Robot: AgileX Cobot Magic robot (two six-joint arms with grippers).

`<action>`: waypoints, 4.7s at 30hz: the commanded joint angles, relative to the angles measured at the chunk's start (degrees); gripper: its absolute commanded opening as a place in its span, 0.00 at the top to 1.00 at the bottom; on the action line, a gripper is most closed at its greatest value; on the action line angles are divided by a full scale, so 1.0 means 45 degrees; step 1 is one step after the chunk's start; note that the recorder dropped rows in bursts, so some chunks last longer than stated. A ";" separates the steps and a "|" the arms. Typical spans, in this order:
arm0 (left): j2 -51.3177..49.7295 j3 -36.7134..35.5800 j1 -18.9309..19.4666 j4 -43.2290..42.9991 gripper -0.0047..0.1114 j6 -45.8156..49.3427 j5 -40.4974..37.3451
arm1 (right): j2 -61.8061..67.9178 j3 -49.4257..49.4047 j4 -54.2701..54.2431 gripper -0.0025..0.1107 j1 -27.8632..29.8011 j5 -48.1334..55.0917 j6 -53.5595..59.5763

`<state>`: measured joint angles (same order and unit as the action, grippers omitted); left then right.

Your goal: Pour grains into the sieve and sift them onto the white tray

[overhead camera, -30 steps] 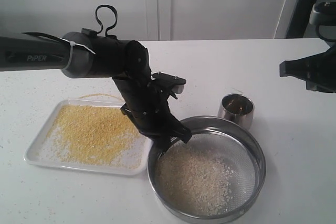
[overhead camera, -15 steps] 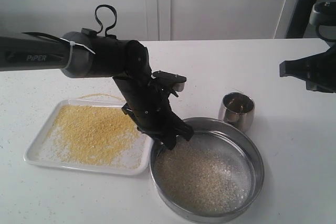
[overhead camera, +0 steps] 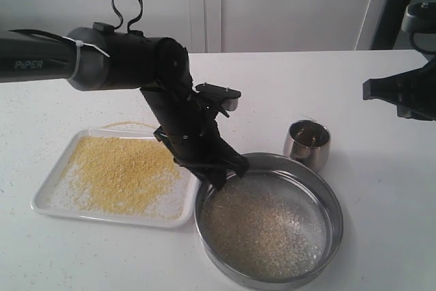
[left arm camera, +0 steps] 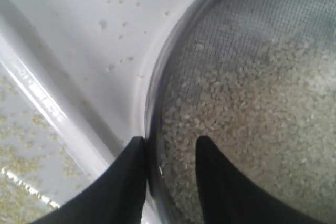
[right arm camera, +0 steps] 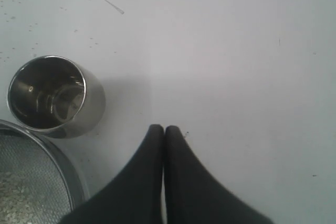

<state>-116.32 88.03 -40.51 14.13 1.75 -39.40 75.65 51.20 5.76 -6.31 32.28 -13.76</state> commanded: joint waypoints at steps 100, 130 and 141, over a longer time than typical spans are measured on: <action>1.4749 -1.0092 0.2633 -0.5027 0.96 -0.1505 0.2179 | -0.0024 0.0027 0.0030 0.98 0.0053 -0.0164 -0.0010; 1.9698 -1.2984 0.6448 -0.4814 0.96 -0.1000 0.2653 | -0.0024 0.0027 0.0030 0.98 0.0053 -0.0161 -0.0010; 2.1972 -1.4584 0.8432 -0.4438 0.96 -0.1000 0.3526 | -0.0024 0.0027 0.0054 0.98 0.0053 -0.0161 -0.0010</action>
<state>-19.60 23.98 -4.30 -6.88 -2.72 -24.06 75.65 51.20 5.76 -6.31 32.28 -13.86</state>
